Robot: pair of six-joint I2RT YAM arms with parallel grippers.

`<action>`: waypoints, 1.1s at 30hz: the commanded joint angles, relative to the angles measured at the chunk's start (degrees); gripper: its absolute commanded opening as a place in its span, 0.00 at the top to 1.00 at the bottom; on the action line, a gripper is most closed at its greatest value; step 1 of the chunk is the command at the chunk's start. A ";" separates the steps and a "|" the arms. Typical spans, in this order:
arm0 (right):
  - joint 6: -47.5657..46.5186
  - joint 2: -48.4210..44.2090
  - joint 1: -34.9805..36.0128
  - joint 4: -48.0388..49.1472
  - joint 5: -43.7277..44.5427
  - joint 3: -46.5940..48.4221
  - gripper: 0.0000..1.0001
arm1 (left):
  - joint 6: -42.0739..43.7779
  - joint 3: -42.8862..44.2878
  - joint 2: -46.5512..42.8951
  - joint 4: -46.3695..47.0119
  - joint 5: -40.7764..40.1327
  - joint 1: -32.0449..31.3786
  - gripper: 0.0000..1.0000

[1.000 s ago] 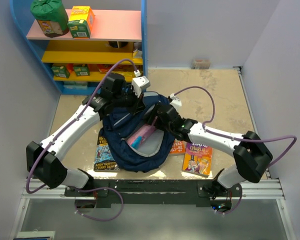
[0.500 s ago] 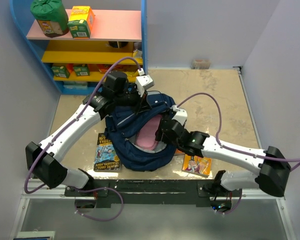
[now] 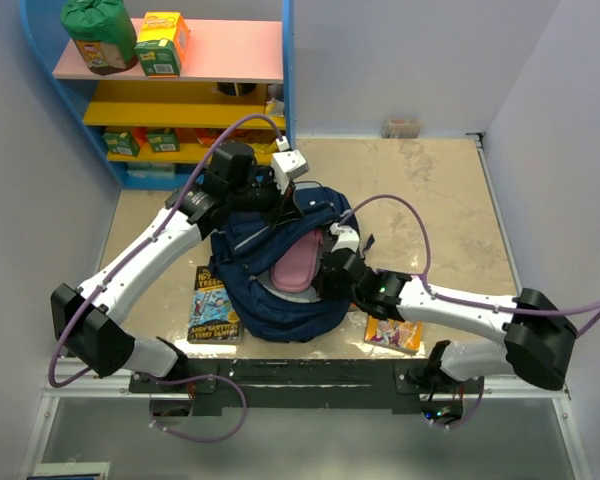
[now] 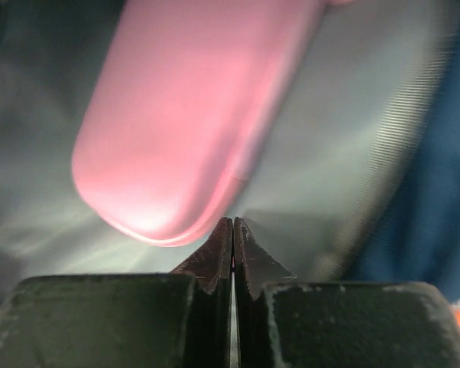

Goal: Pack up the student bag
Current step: Place the stationery in the student bag.

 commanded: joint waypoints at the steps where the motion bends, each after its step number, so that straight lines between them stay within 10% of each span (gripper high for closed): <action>1: -6.92 5.23 1.79 11.79 -5.61 1.37 1.00 | 0.66 3.97 -2.87 8.96 3.27 0.06 1.00; 9: -2.45 13.77 2.05 14.46 5.41 4.45 1.00 | 2.15 -0.16 -3.40 7.64 -0.86 -1.35 1.00; 15: -0.94 -2.26 4.16 16.65 18.27 -0.46 1.00 | 3.65 -2.10 -1.48 5.28 -1.65 -3.02 1.00; 23: -1.47 -12.42 11.09 2.61 17.32 0.66 0.51 | 5.58 0.80 4.85 0.52 -5.60 -6.18 1.00; 26: -2.70 -12.86 17.24 -2.05 20.65 2.68 0.51 | 7.68 2.64 7.48 -2.10 -4.11 -6.18 0.83; 33: -9.29 -8.91 28.39 -9.07 23.90 13.12 0.55 | 15.25 10.12 10.67 -11.96 -0.35 -2.42 0.05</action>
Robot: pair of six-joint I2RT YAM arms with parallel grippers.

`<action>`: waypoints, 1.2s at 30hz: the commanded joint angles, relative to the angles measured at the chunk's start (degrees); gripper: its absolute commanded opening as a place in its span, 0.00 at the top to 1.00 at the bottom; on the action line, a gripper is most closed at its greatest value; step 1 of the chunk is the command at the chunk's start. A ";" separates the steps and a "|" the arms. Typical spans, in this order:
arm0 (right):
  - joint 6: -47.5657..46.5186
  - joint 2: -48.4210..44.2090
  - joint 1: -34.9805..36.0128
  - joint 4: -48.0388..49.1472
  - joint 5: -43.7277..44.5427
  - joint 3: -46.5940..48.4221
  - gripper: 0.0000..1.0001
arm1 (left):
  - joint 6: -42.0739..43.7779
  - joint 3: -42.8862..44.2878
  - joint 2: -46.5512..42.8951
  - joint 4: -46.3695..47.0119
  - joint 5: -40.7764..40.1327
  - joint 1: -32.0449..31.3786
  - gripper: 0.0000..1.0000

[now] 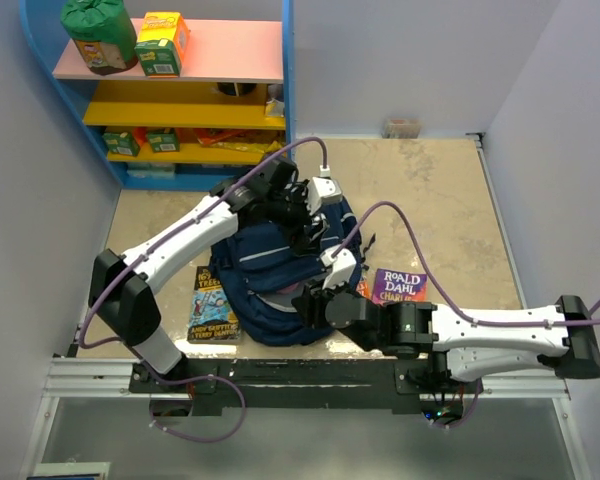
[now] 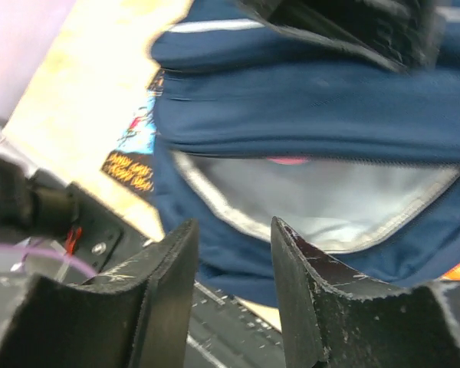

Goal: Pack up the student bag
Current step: Place the stationery in the student bag, then adjust the student bag at the center of the board.

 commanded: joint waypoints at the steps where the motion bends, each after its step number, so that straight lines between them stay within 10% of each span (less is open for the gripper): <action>1: -4.16 3.92 6.05 -6.35 6.33 9.75 0.56 | 7.16 5.74 -2.02 -3.13 4.55 5.54 0.01; 11: -9.78 7.46 10.20 -10.86 10.04 18.03 0.53 | 36.69 0.41 -11.15 -24.31 12.32 25.06 0.00; 20: -9.26 -0.82 8.89 -5.49 13.21 13.98 0.50 | 43.29 -1.37 -11.17 -31.95 22.60 26.92 0.00; 36: -14.45 22.21 3.78 2.77 -6.91 12.32 0.38 | 74.22 -12.95 -14.59 -32.15 5.91 38.26 0.00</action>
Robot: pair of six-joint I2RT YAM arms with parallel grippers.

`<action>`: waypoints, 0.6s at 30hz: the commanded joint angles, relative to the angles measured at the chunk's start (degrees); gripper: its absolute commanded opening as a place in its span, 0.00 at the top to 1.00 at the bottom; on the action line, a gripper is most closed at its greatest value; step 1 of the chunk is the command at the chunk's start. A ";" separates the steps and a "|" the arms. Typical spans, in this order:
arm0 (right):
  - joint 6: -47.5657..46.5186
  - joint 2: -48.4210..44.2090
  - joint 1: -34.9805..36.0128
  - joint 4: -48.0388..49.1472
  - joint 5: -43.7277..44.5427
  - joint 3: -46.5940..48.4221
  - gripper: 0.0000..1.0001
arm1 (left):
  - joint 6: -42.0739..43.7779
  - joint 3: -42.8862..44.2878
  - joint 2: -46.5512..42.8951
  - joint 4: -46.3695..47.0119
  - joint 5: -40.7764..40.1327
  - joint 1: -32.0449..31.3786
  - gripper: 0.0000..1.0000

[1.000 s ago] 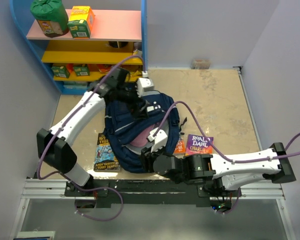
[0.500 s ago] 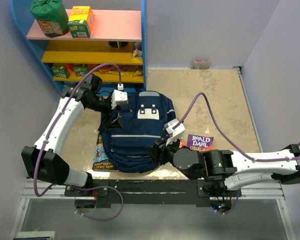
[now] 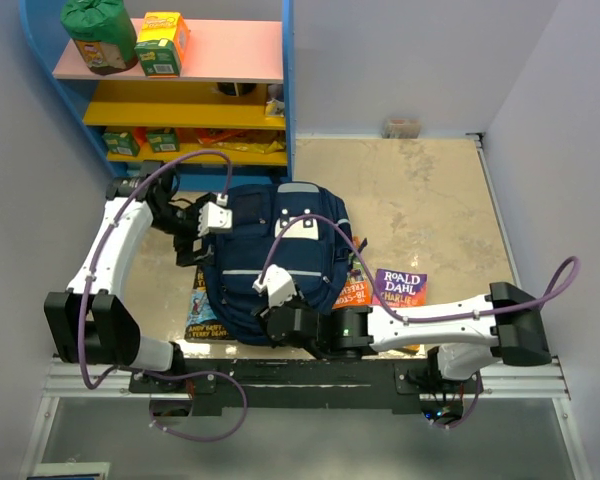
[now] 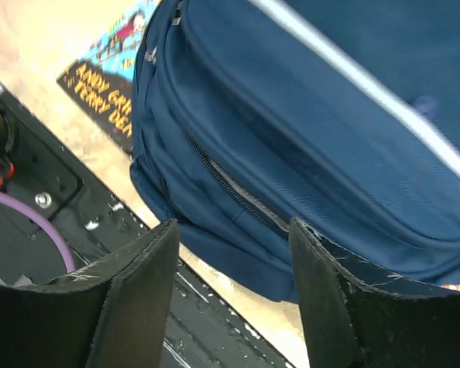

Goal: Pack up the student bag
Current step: Adjust the student bag at the center of the board.

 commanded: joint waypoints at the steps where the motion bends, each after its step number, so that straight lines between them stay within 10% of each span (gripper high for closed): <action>1: -0.55 1.58 -1.16 4.33 -5.52 -0.62 0.38 | 11.96 -4.99 -3.64 5.75 -3.01 1.25 0.00; 10: 11.31 4.93 -14.07 8.37 -16.43 -9.49 0.57 | 7.31 -20.45 -10.49 28.93 -6.46 -9.11 0.00; 18: 14.75 1.50 -21.11 1.43 -8.44 -11.26 0.82 | 10.12 -27.32 -13.49 36.53 -5.40 -10.79 0.00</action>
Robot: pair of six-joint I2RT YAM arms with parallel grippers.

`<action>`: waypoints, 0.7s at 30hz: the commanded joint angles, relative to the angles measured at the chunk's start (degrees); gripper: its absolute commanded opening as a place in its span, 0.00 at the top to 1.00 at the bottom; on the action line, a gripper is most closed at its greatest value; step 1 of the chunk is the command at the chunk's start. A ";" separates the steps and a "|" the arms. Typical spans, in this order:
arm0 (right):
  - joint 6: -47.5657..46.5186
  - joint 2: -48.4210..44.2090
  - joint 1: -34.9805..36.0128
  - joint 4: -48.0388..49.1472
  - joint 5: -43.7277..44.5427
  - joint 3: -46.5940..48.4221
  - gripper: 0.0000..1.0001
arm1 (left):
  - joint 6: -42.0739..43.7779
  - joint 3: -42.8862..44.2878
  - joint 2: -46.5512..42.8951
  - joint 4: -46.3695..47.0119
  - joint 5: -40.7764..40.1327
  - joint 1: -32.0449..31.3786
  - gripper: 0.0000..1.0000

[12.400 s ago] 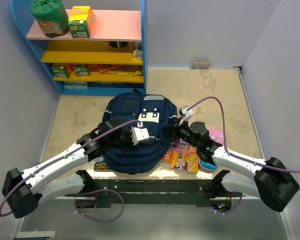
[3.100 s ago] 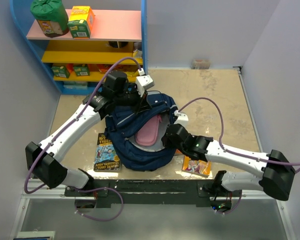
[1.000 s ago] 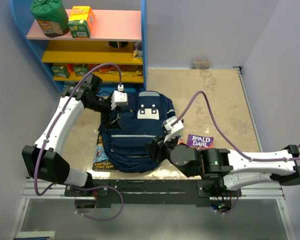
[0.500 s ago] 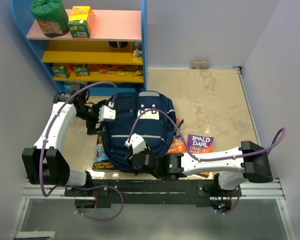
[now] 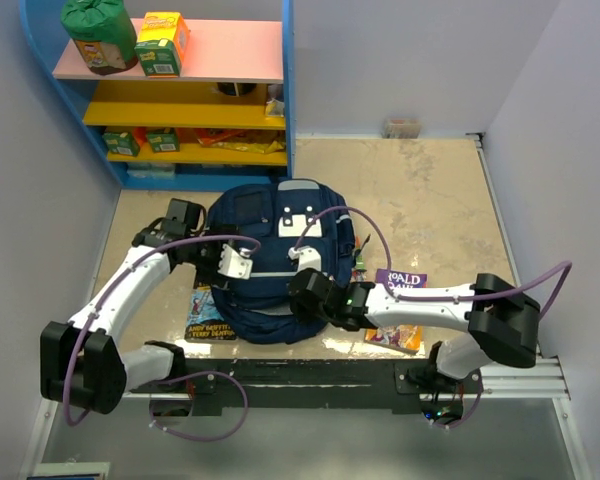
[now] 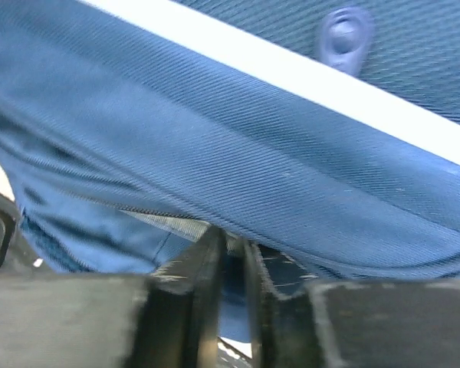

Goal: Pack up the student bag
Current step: Adjust the student bag at the center of the board.

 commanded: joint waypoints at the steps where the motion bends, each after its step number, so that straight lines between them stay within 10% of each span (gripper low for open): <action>1: 2.60 -2.41 -4.72 -6.04 9.40 -0.31 0.85 | 3.67 -1.48 -0.66 6.88 1.84 -0.28 0.00; 10: 3.04 -5.23 -9.02 -11.93 14.67 -0.84 1.00 | 11.85 -0.96 -0.31 -1.29 2.19 -1.94 0.00; 21: -5.03 -16.82 -9.11 -9.05 14.50 0.66 0.95 | -3.18 -5.79 -2.06 8.89 8.78 -9.50 0.10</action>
